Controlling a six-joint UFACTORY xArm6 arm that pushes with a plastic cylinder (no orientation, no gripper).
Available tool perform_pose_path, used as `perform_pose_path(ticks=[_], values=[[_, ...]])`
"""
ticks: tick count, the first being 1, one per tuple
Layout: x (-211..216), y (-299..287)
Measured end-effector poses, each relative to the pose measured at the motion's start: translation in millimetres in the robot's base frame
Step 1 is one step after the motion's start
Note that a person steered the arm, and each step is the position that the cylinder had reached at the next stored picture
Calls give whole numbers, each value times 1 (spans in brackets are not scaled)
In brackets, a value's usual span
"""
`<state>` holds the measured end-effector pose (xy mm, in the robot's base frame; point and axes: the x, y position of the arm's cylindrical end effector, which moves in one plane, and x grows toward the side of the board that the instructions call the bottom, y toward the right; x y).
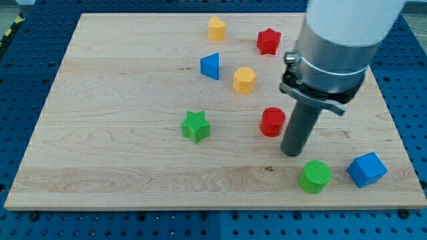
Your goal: Push the red circle right above the green circle
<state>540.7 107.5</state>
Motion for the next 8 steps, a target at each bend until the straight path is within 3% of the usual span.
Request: perform_pose_path(ticks=[2,6,8], values=[[6,-51],[-30,-57],[-27,-51]])
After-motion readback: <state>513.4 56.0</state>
